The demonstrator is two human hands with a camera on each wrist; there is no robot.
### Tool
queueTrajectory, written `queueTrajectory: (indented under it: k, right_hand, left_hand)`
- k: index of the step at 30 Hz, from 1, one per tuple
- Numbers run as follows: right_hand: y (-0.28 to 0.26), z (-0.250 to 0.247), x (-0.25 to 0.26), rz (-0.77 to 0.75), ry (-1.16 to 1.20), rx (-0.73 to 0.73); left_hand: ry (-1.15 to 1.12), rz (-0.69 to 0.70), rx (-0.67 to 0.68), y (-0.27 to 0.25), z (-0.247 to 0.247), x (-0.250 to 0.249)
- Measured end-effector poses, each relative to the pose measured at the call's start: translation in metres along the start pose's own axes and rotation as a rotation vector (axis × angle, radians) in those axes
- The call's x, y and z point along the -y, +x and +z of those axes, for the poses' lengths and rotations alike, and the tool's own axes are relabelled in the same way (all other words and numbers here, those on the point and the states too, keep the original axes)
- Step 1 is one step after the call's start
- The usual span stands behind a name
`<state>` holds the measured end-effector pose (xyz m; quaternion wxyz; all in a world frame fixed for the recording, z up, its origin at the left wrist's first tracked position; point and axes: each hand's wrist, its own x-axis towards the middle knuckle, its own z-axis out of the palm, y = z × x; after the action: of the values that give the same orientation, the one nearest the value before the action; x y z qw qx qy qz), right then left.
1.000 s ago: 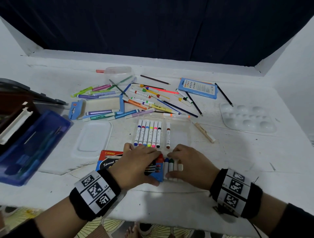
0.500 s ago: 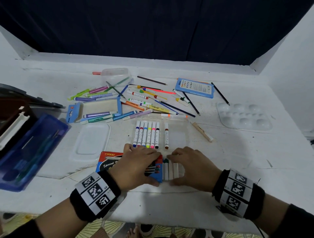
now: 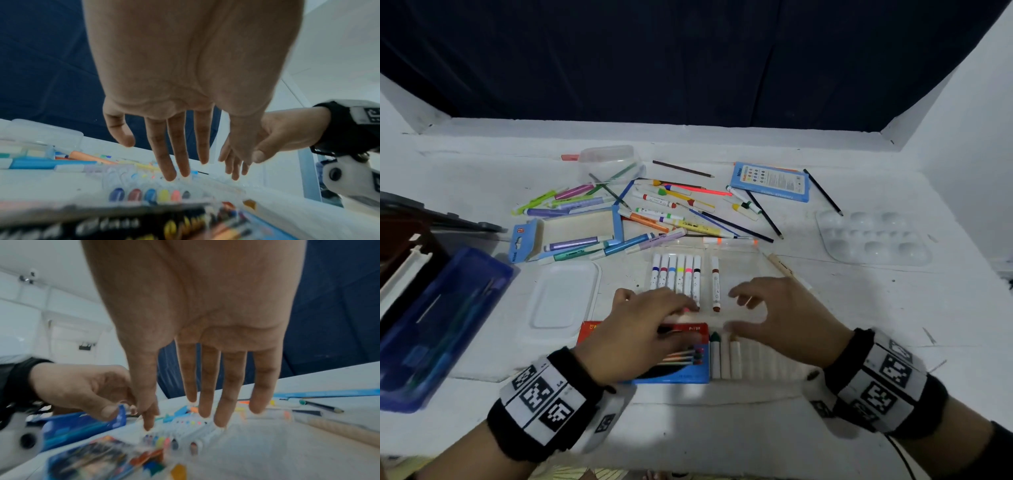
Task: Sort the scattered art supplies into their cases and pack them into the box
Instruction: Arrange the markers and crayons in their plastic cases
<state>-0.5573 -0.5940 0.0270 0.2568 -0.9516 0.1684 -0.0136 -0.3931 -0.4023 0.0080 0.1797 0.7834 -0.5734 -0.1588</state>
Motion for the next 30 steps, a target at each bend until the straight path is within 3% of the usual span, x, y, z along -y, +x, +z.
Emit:
queueTrajectory:
  k: [3,6,14,20,24,30]
  right_hand:
    - [0.009,-0.011,-0.007,0.033,0.147,-0.321]
    - [0.028,-0.019,-0.019,0.068,0.172,-0.432]
    - [0.12,-0.045,-0.077,0.159,0.061,-0.365]
    - [0.178,-0.054,-0.097,0.253,-0.103,-0.207]
    - [0.203,-0.052,-0.105,0.3,-0.242,-0.087]
    - [0.213,-0.049,-0.105,0.32,-0.305,0.024]
  left_hand:
    - [-0.21,0.011,-0.218,0.01,-0.015,0.001]
    - [-0.253,0.008,-0.254,0.029,-0.026,0.005]
    - [-0.079,-0.112,-0.235,0.148,-0.054,0.042]
    - [0.078,-0.258,-0.02,0.24,-0.061,0.065]
    - [0.266,-0.255,0.095,0.272,-0.057,0.075]
    - [0.409,-0.188,0.1,0.286,-0.055,0.078]
